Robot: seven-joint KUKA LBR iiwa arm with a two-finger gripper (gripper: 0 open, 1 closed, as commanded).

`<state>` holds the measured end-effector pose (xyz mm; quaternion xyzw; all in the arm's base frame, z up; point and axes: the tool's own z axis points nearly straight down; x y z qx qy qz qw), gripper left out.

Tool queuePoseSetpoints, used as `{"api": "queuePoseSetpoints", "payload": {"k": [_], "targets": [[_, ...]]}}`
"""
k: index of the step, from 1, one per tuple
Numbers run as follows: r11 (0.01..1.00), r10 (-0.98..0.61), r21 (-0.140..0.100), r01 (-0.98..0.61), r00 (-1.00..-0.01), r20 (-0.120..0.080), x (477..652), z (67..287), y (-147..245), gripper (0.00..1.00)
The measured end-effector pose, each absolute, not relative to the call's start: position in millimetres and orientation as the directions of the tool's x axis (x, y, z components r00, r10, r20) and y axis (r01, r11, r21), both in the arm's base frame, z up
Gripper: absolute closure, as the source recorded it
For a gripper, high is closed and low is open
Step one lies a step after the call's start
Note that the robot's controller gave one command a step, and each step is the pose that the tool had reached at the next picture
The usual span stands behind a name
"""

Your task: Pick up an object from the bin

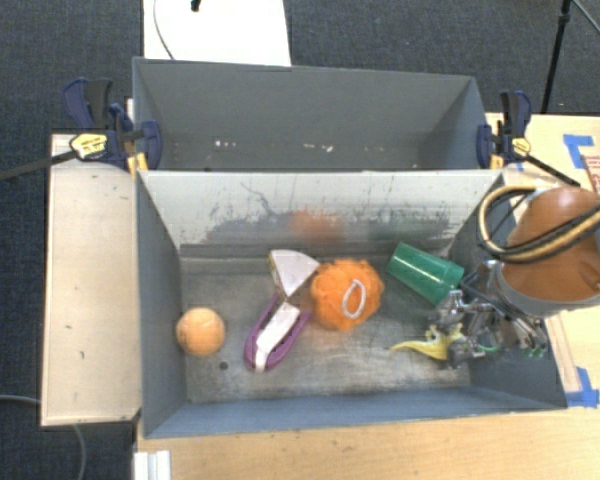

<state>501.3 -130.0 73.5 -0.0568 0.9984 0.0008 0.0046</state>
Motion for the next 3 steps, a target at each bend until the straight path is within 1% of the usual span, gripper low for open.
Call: {"api": "queuePoseSetpoints", "payload": {"k": [2, 3], "targets": [[0.993, -0.115, 0.001, -0.115, -0.993, -0.006, 500.2, 76.5, -129.7, 1.0], [0.993, -0.116, 0.002, -0.116, -0.993, 0.001, 498.8, 88.9, -129.9, 1.0]]}}
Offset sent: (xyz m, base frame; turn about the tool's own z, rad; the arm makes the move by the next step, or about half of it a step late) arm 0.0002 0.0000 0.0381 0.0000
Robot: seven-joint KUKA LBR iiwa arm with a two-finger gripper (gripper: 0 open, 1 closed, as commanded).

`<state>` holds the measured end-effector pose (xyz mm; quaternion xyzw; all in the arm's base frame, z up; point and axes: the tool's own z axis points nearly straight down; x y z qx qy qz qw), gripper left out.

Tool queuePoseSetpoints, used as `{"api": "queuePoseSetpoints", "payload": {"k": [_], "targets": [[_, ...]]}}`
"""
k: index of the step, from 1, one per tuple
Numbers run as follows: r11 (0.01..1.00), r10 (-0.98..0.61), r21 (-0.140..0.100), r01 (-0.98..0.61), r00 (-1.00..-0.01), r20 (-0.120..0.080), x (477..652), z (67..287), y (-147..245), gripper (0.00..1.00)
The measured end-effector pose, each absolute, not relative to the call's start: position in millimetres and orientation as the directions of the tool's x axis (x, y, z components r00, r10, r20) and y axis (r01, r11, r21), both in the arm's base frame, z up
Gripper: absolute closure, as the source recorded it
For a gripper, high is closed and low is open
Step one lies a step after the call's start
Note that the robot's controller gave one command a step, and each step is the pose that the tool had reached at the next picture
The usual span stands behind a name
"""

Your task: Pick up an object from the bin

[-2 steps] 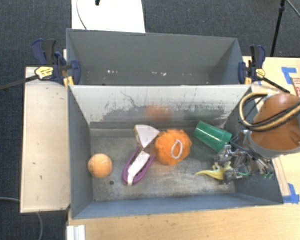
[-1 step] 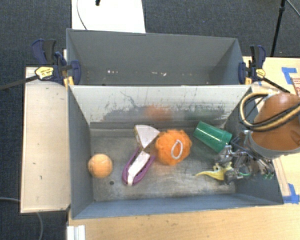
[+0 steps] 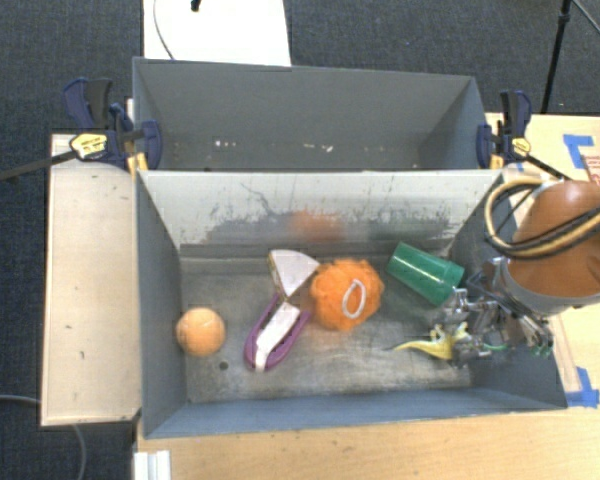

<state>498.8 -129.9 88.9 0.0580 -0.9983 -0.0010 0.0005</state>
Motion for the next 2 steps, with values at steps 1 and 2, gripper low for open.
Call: {"api": "queuePoseSetpoints", "payload": {"k": [1, 2], "targets": [[0.993, -0.117, 0.0, -0.117, -0.993, -0.003, 500.1, 101.9, -130.3, 1.0], [0.993, -0.117, 0.001, -0.117, -0.993, 0.001, 499.2, 112.1, -129.9, 1.0]]}}
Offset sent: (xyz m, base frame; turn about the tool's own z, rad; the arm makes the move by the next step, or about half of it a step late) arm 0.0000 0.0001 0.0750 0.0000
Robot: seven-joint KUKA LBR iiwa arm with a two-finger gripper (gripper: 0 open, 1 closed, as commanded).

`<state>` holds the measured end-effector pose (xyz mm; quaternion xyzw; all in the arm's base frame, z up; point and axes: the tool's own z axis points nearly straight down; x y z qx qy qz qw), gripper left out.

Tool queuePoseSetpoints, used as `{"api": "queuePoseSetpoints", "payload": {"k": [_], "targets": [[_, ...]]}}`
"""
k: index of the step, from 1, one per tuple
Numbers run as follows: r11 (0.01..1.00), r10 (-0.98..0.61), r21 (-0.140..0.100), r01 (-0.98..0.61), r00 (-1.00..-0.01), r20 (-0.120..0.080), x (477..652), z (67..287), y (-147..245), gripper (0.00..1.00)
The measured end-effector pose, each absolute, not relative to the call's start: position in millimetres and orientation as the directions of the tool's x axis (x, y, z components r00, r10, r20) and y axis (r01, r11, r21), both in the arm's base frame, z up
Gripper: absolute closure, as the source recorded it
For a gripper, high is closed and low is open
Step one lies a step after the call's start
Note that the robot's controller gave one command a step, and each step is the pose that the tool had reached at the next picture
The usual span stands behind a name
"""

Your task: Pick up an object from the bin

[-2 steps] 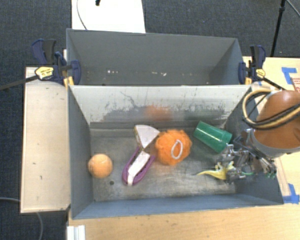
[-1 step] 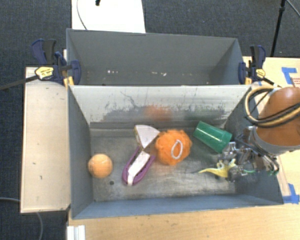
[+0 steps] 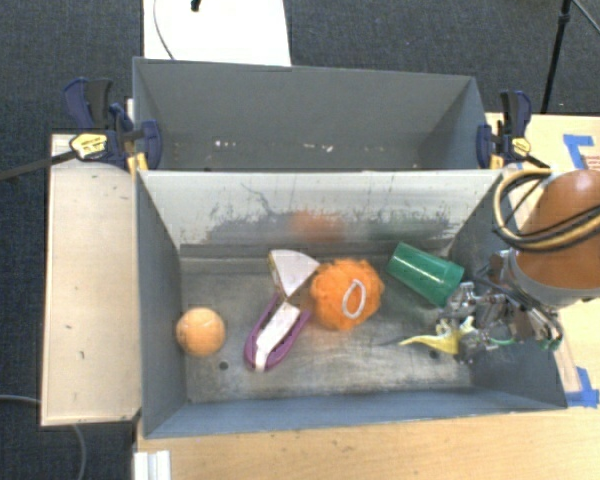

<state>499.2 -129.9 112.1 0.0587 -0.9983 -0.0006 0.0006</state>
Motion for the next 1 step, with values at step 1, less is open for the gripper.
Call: {"api": "queuePoseSetpoints", "payload": {"k": [1], "targets": [[0.993, -0.117, 0.001, -0.117, -0.993, 0.0, 499.3, 128.6, -129.9, 1.0]]}}
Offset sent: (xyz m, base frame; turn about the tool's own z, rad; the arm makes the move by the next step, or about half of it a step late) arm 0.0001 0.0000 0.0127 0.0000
